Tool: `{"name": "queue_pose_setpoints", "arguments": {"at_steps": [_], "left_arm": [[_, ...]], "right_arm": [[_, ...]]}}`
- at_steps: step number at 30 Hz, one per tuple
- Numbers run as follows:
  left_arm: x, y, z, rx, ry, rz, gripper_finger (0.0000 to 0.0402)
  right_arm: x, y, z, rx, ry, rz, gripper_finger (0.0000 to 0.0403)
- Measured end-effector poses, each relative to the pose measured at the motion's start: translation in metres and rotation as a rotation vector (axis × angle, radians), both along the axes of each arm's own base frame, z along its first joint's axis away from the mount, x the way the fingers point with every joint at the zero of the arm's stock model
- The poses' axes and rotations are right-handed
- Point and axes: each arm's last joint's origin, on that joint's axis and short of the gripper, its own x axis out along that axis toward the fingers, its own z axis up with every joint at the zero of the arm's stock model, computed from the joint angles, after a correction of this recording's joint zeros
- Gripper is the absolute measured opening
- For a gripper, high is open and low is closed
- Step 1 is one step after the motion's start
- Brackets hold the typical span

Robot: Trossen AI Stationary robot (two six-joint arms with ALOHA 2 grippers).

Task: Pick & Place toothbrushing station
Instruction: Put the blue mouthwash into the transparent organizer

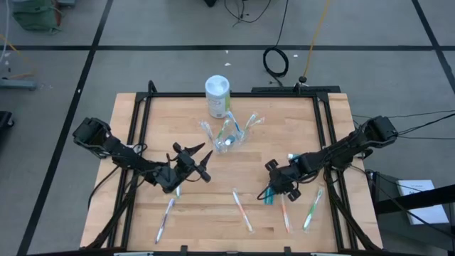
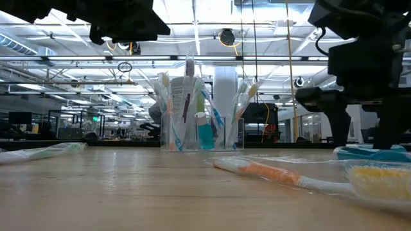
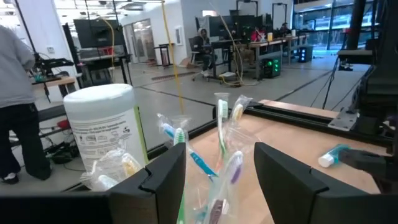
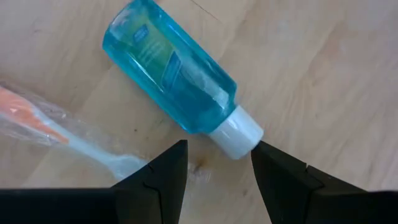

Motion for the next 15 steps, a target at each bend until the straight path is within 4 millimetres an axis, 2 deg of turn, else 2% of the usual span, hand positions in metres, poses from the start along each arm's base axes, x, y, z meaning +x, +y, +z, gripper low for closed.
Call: {"name": "queue_pose_setpoints", "arguments": {"at_steps": [5,11,15], "left_arm": [[0.0,0.0,0.0,-0.013,-0.013,0.0,0.0196],[0.0,0.0,0.0,-0.015,-0.014,0.0,0.0195],[0.0,0.0,-0.0001,-0.017,-0.016,0.0,0.0195]], "right_arm": [[0.0001,0.0008,0.0002,-0.119,-0.046,0.044,0.0169],[-0.0026,0.0054,-0.0003,-0.111,-0.036,0.097,0.0169],[-0.0051,0.0101,0.0089,-0.173,-0.101,0.155,0.0169]]}}
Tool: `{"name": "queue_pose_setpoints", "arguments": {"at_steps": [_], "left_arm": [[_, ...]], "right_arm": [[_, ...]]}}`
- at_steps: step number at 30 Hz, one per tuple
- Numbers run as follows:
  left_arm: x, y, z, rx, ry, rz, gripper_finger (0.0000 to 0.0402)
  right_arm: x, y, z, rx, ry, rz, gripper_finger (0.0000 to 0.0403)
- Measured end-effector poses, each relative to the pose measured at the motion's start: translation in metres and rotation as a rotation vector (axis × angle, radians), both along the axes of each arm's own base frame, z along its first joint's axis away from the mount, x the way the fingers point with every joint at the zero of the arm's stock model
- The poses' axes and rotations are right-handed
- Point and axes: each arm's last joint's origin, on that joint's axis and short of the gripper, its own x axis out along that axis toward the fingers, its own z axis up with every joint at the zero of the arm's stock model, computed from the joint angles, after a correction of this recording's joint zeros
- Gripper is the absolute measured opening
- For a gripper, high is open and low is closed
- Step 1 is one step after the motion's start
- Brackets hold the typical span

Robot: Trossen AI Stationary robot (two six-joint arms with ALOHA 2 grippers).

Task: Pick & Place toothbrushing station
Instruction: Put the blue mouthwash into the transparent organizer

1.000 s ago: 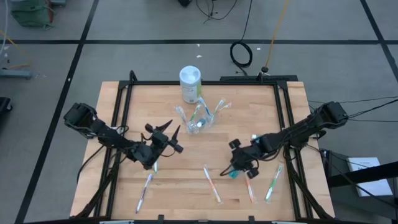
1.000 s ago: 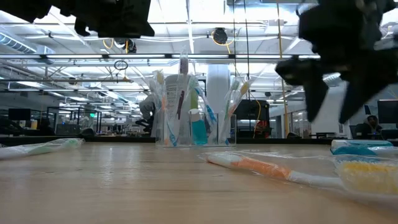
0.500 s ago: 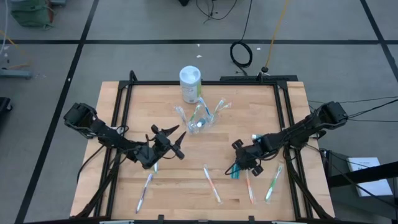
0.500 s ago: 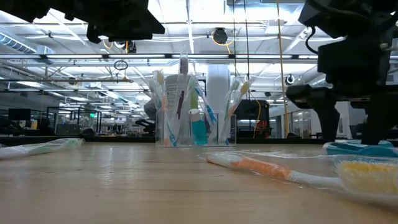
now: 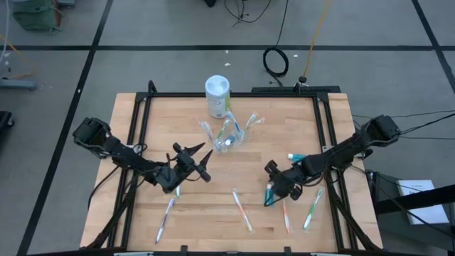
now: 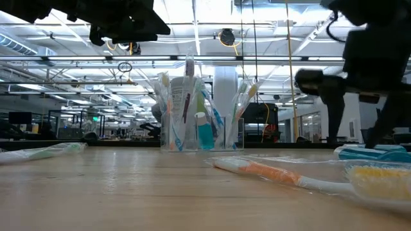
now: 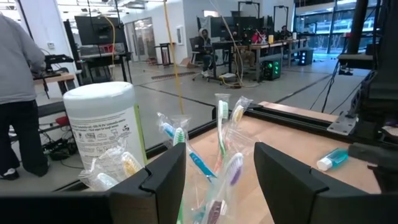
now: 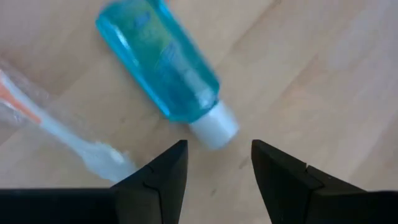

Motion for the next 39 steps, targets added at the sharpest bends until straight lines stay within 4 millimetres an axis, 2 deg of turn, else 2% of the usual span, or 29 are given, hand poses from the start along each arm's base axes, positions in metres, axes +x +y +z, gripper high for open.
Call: {"name": "queue_pose_setpoints", "arguments": {"at_steps": [7,10,17,29,39], "left_arm": [[0.0,0.0,-0.001,0.002,0.005,-0.007,0.0195],[0.001,-0.001,-0.001,0.002,0.005,-0.027,0.0195],[0.002,-0.002,-0.001,-0.005,0.003,-0.073,0.0195],[0.002,-0.002,-0.002,-0.002,0.007,-0.073,0.0195],[0.001,-0.002,-0.005,0.015,0.044,-0.073,0.0195]], "right_arm": [[-0.004,0.006,0.006,-0.172,-0.071,0.225,0.0169],[-0.004,0.006,0.004,-0.215,-0.068,0.348,0.0169],[-0.001,0.007,-0.005,-0.293,-0.048,0.495,0.0169],[0.004,0.011,-0.015,-0.263,-0.039,0.572,0.0163],[0.006,0.01,-0.016,-0.287,-0.047,0.503,0.0089]]}}
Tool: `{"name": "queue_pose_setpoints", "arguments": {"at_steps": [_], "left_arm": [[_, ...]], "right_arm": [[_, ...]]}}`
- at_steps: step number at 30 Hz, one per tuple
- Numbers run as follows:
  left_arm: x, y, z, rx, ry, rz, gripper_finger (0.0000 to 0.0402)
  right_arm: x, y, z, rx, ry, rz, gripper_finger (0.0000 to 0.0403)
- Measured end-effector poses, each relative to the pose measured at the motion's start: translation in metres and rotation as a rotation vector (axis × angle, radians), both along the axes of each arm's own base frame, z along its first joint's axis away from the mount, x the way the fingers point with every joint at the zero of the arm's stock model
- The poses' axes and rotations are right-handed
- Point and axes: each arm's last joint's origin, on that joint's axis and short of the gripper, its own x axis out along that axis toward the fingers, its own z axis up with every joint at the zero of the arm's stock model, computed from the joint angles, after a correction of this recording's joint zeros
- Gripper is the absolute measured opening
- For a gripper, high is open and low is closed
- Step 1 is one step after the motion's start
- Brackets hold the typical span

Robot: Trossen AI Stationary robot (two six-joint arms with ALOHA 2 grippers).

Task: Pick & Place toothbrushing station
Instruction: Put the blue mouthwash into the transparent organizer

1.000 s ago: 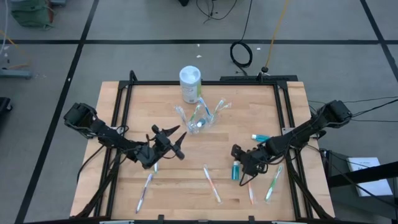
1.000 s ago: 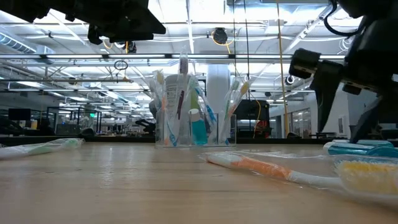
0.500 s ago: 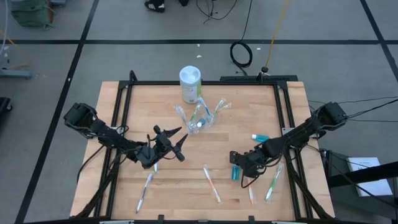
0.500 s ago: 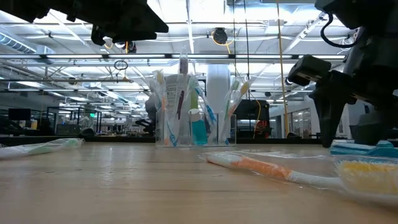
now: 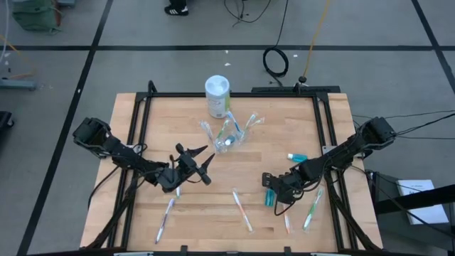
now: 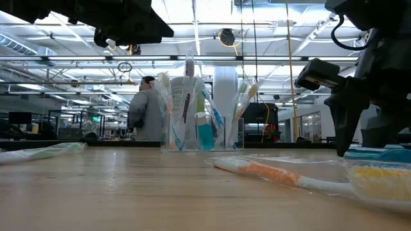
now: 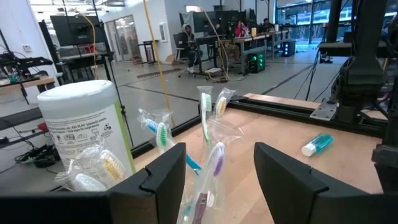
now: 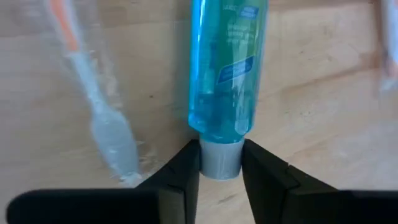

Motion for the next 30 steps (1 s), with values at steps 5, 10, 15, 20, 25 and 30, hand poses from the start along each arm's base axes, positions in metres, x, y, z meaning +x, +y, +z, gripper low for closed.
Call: {"name": "queue_pose_setpoints", "arguments": {"at_steps": [5,10,15,20,25,30], "left_arm": [[0.0,0.0,-0.003,0.013,0.03,-0.001,0.0195],[0.001,0.003,-0.005,0.019,0.049,0.002,0.0196],[0.005,0.01,-0.006,0.018,0.058,-0.029,0.0195],[0.01,0.017,-0.006,0.003,0.056,-0.092,0.0195],[0.013,0.022,-0.006,0.001,0.059,-0.117,0.0196],[0.014,0.028,-0.006,0.014,0.07,-0.098,0.0195]], "right_arm": [[0.007,-0.004,0.009,-0.163,-0.128,-0.068,0.0089],[0.028,-0.011,0.032,-0.478,-0.334,-0.099,0.0092],[0.053,-0.037,0.055,-0.705,-0.521,-0.171,0.0091],[0.067,-0.072,0.073,-0.913,-0.573,-0.169,0.0091],[0.071,-0.1,0.078,-0.966,-0.565,-0.177,0.0091],[0.078,-0.116,0.069,-1.008,-0.541,-0.037,0.0091]]}}
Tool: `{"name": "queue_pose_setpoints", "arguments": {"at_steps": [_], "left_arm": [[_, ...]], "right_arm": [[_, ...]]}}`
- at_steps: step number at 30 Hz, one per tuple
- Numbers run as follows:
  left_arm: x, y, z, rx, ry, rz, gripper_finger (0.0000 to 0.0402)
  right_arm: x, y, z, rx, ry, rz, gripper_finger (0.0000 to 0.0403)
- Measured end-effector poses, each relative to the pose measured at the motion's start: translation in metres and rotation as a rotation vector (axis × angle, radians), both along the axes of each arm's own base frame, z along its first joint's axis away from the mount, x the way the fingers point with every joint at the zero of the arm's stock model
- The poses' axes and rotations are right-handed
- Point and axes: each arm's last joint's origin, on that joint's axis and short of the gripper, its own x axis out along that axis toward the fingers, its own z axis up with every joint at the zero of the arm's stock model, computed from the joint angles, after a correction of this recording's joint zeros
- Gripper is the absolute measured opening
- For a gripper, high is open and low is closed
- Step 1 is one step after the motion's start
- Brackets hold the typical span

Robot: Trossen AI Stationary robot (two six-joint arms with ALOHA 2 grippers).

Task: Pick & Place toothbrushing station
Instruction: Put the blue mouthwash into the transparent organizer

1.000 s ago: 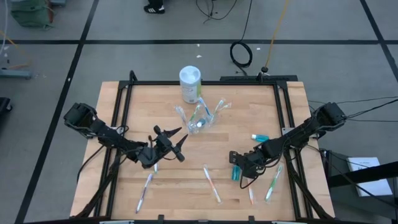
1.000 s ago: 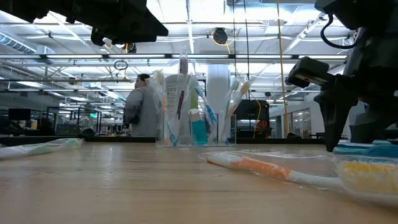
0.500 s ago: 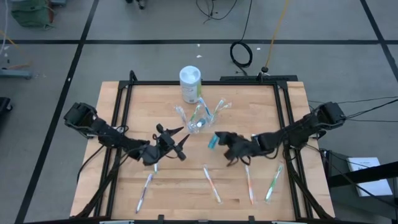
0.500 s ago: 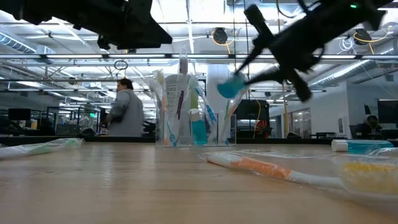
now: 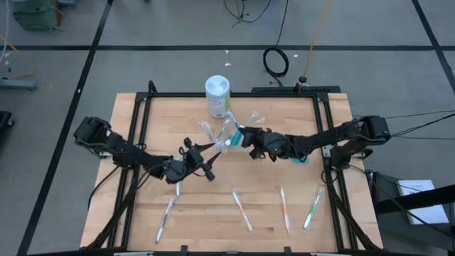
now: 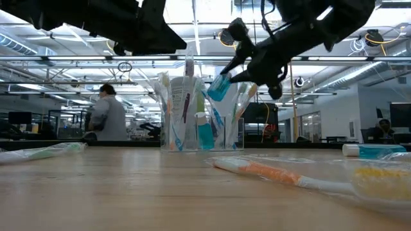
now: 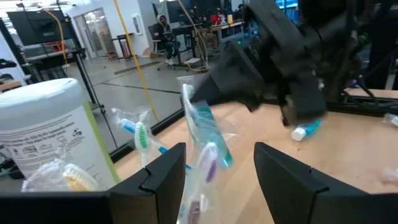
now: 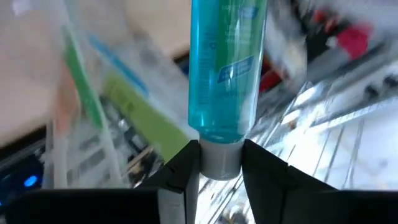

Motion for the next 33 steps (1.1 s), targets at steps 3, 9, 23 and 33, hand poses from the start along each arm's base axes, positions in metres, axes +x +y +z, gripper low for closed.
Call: {"name": "queue_pose_setpoints", "arguments": {"at_steps": [3,9,23,33], "left_arm": [[0.001,0.004,-0.001,0.002,0.006,0.015,0.0196],[0.003,0.012,-0.001,0.015,0.023,0.039,0.0196],[0.006,0.028,-0.002,0.09,0.086,0.088,0.0196],[0.006,0.028,-0.002,0.089,0.09,0.088,0.0196]], "right_arm": [[0.007,-0.006,-0.007,-0.031,-0.012,0.023,0.0091],[0.02,-0.018,-0.021,-0.118,0.023,0.054,0.0091],[0.024,-0.051,-0.046,-0.162,0.129,0.111,0.0098],[0.026,-0.046,-0.042,-0.111,0.042,0.173,0.0163]]}}
